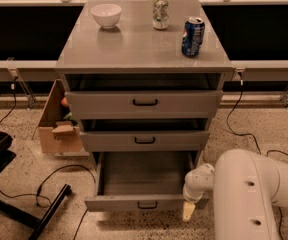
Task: Open bottom drawer
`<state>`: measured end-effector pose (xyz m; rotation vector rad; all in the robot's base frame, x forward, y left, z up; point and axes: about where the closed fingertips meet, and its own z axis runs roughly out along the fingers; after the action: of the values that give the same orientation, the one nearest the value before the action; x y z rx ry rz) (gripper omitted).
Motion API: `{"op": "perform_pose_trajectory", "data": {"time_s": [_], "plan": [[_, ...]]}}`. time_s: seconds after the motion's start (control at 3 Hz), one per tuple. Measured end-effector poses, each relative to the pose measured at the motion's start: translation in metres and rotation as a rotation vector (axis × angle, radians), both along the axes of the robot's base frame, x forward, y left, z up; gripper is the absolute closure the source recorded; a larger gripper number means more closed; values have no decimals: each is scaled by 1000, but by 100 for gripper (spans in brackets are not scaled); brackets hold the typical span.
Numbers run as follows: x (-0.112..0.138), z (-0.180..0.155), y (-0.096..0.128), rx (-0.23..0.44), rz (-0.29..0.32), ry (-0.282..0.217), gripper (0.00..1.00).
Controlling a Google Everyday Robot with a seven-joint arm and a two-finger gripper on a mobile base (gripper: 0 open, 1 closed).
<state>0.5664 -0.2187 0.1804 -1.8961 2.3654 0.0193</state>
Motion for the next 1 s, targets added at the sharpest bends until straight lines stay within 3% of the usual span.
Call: {"op": "perform_pose_trajectory", "data": {"time_s": [0.33, 0.67, 1.0], "plan": [[-3, -3, 0, 18, -3, 9, 0], [-70, -28, 31, 67, 56, 93, 27], [-69, -22, 31, 68, 57, 94, 50]]}}
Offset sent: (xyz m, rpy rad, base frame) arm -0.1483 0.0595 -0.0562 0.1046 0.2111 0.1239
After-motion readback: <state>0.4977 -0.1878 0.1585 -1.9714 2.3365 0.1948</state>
